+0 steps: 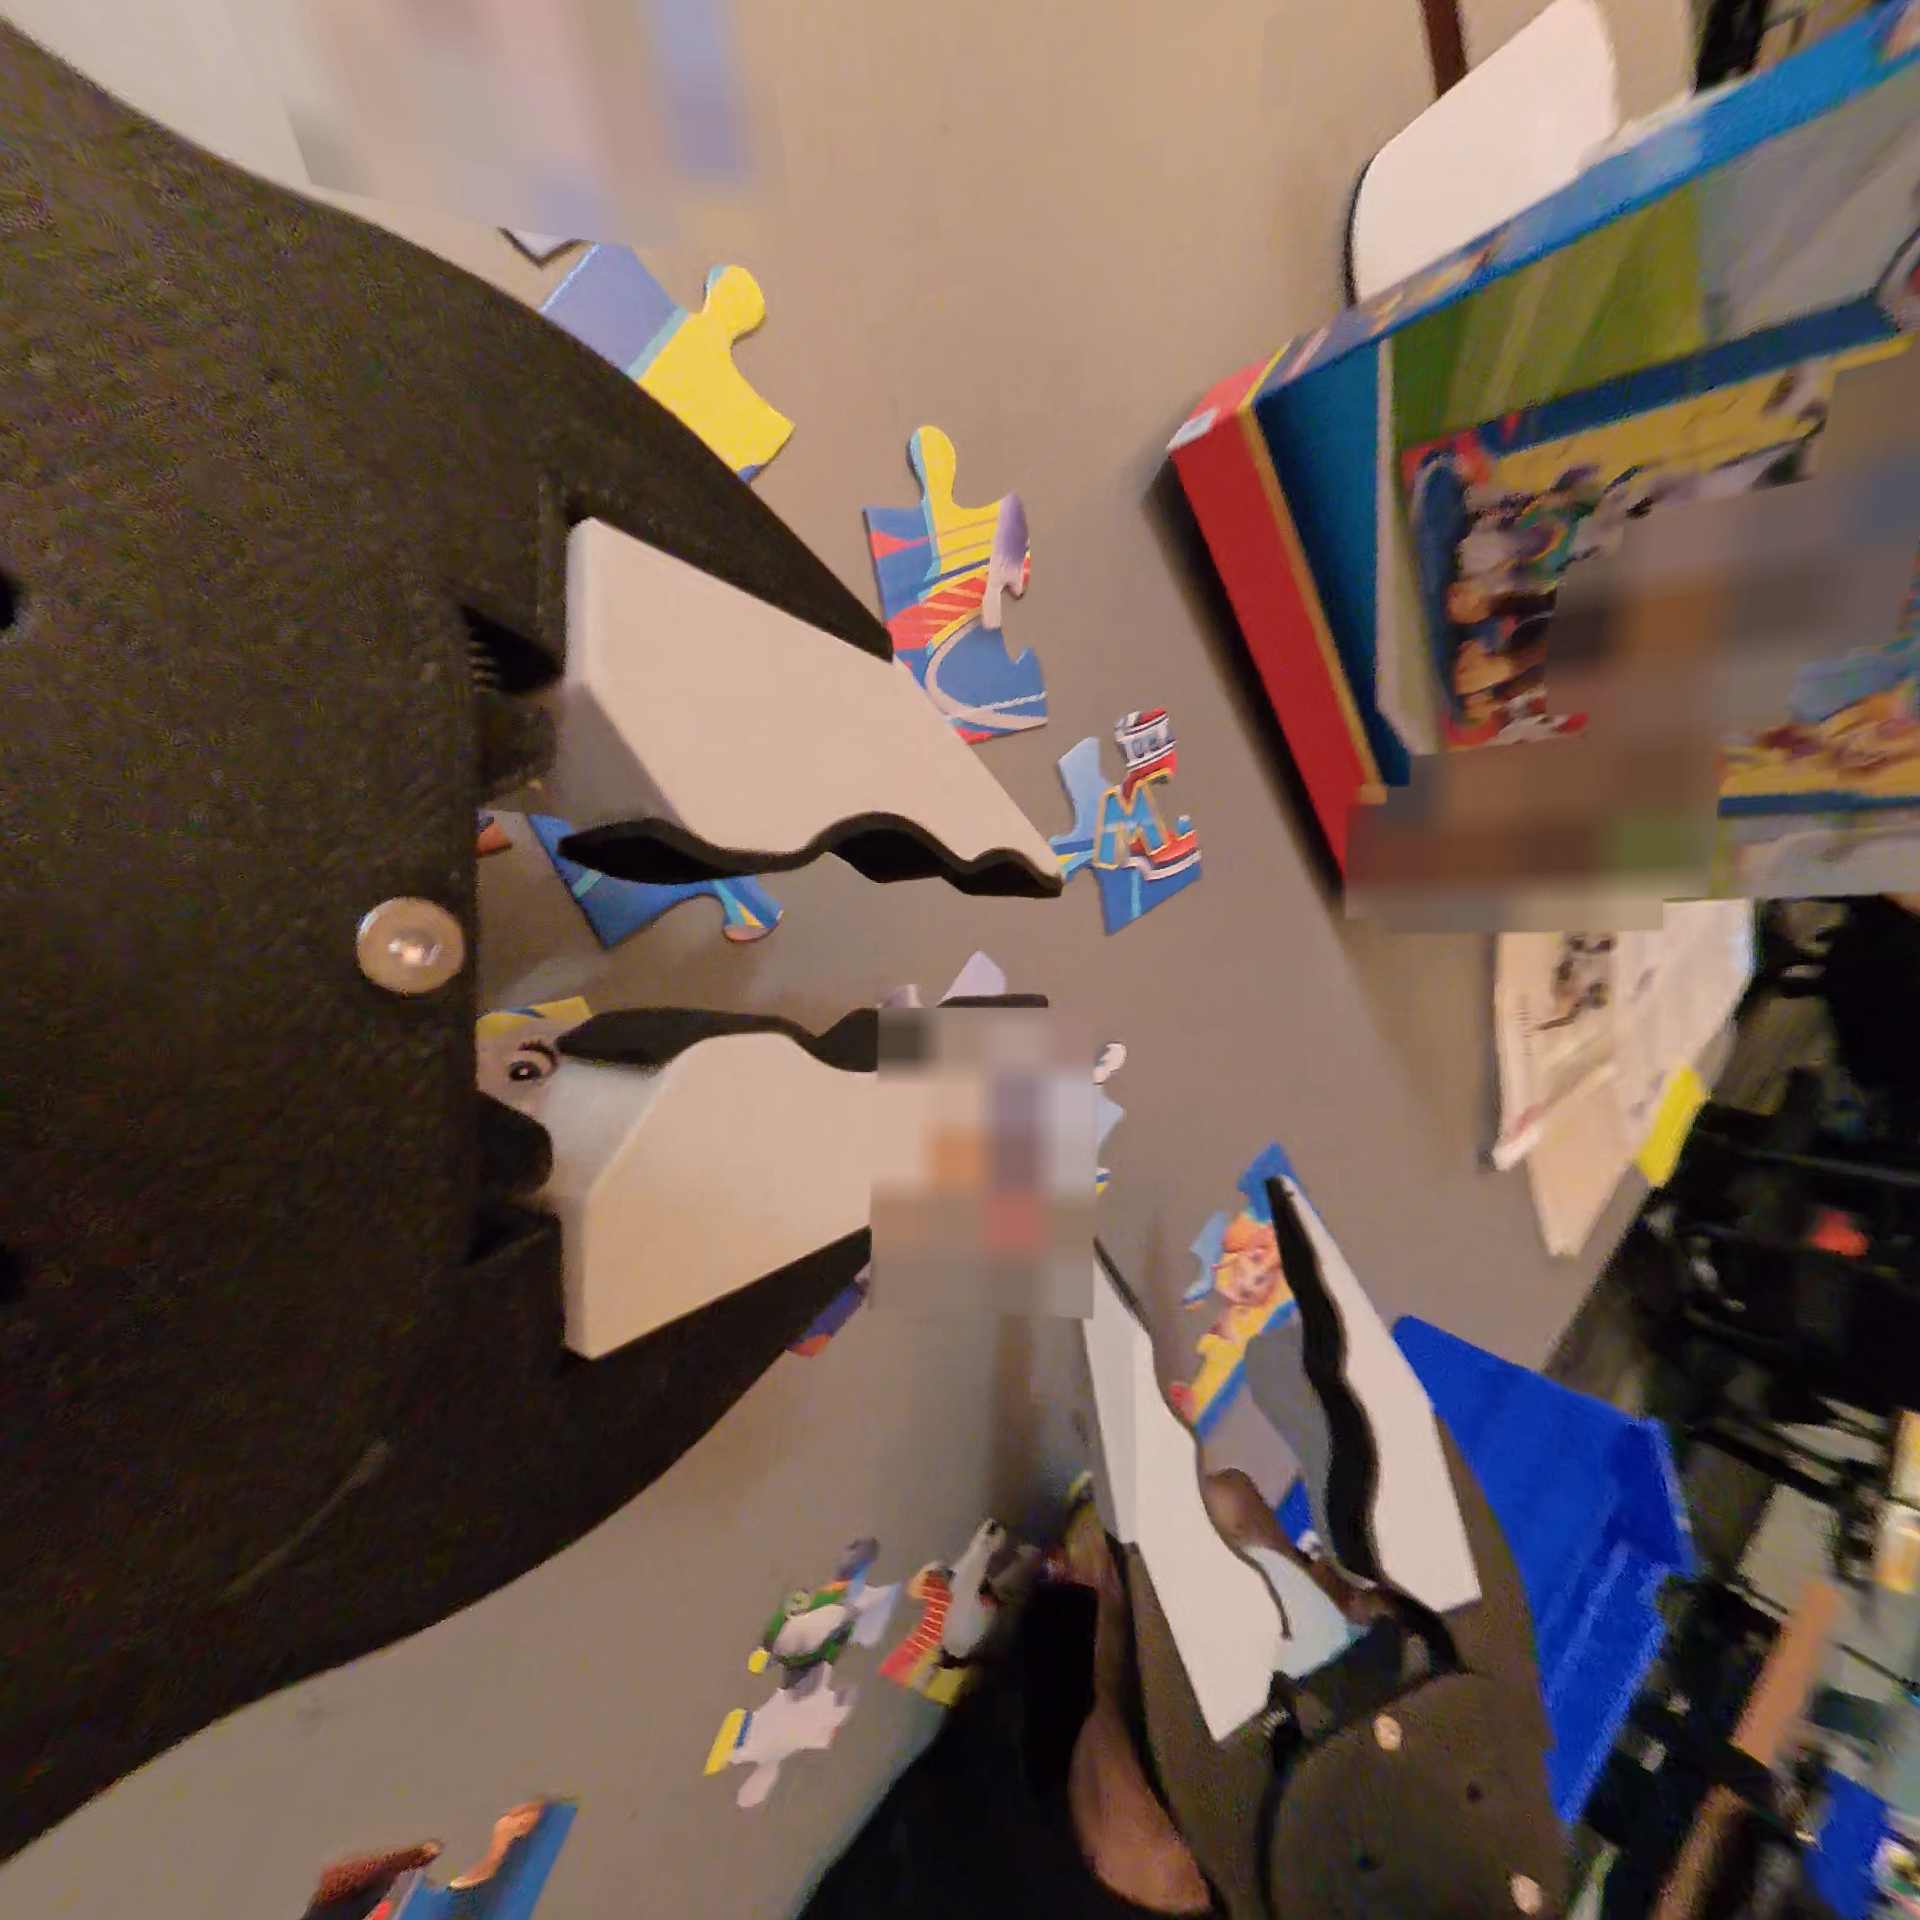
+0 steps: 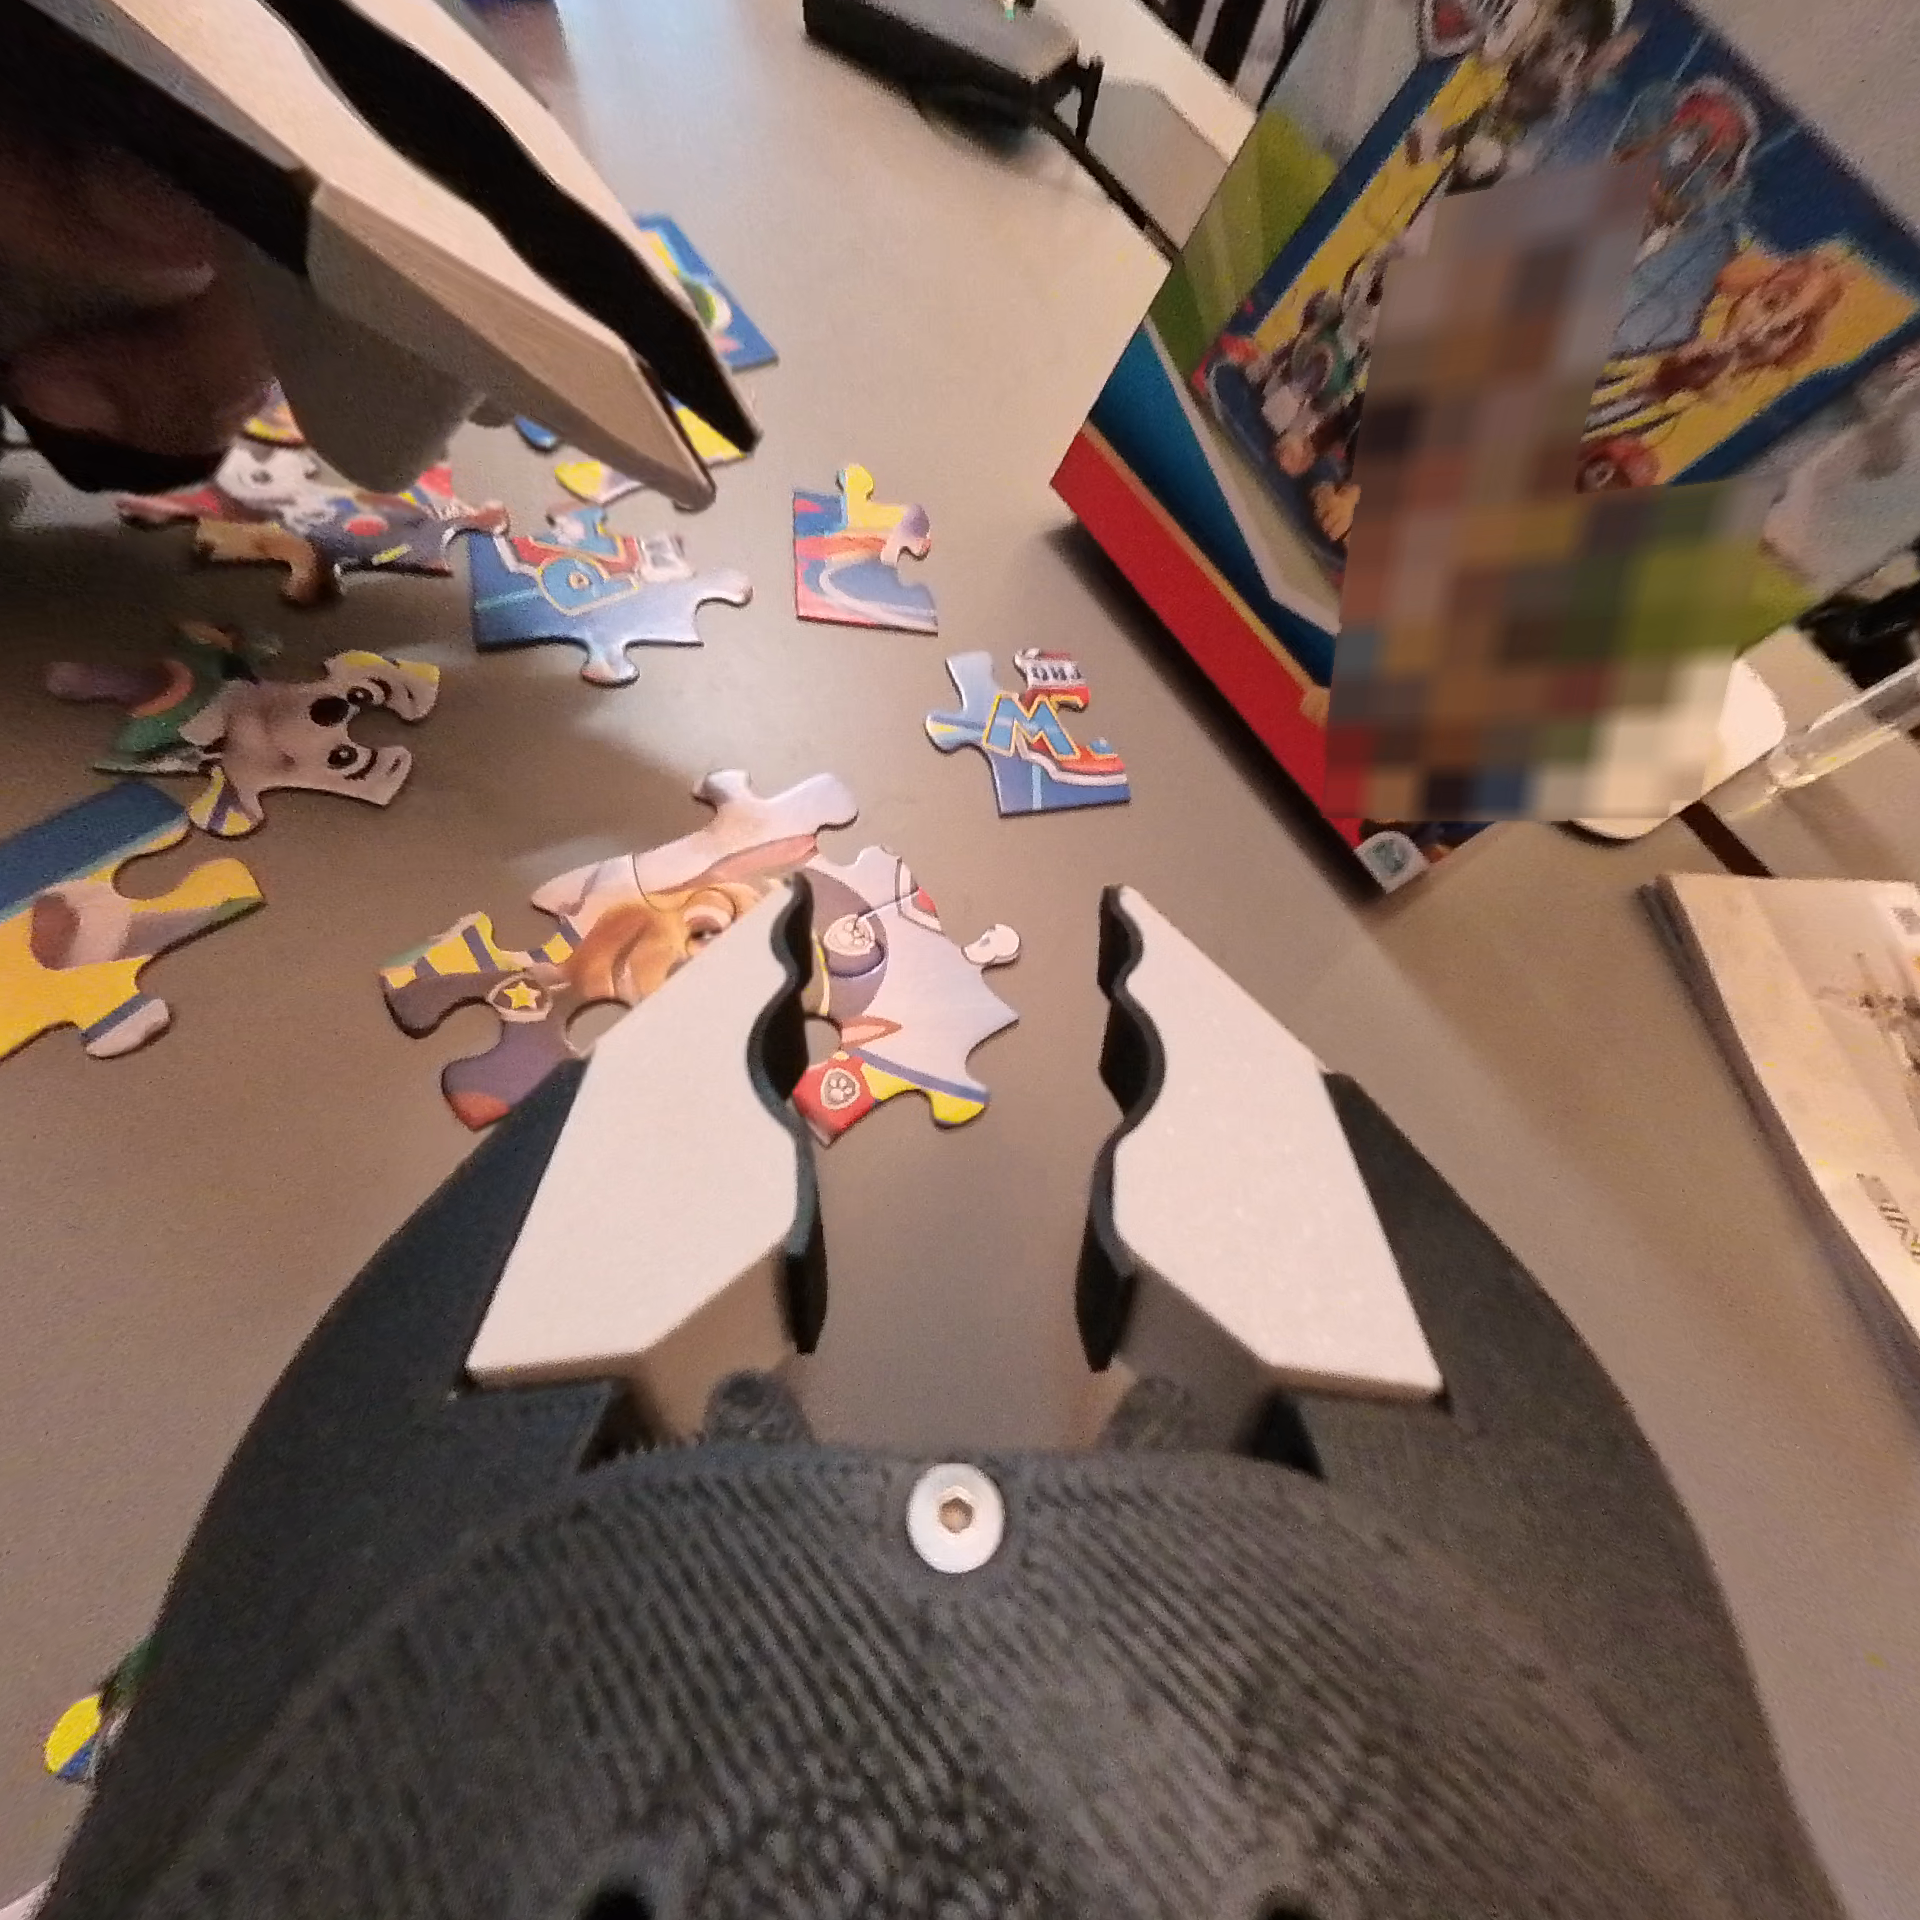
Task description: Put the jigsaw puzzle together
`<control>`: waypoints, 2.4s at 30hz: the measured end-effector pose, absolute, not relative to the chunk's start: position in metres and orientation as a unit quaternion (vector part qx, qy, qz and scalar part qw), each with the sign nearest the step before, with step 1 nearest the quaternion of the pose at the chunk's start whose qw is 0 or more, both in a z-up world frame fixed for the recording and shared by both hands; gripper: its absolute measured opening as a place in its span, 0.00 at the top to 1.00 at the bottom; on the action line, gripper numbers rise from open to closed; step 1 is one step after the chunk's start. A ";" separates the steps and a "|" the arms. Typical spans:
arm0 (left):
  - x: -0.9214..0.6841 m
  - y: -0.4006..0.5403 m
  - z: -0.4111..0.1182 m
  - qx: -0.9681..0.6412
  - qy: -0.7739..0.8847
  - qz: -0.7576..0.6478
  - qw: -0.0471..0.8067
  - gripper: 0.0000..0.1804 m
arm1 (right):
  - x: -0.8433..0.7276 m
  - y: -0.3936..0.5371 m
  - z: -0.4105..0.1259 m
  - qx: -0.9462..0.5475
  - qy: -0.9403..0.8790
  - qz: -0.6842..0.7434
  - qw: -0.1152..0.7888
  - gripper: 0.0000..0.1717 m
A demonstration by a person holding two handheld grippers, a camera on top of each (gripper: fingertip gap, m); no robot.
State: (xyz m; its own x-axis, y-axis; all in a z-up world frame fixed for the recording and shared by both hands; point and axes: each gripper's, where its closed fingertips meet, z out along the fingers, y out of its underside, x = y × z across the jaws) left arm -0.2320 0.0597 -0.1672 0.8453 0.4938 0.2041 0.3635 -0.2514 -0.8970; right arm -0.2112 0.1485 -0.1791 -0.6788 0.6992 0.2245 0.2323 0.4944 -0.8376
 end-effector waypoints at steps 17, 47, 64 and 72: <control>-0.238 0.053 -0.163 -0.779 -0.275 0.056 0.561 0.90 | -0.214 0.178 -0.112 -0.336 -0.689 0.582 0.272 0.73; -0.248 0.042 -0.152 -0.762 -0.284 0.065 0.578 0.87 | -0.217 0.177 -0.124 -0.342 -0.700 0.562 0.277 0.75; -0.252 -0.057 -0.137 -0.844 -0.327 0.154 0.397 0.72 | -0.219 0.181 -0.126 -0.347 -0.698 0.560 0.280 0.77; -0.191 -0.046 -0.184 -0.882 -0.307 0.090 0.346 0.68 | -0.219 0.179 -0.127 -0.352 -0.694 0.569 0.266 0.78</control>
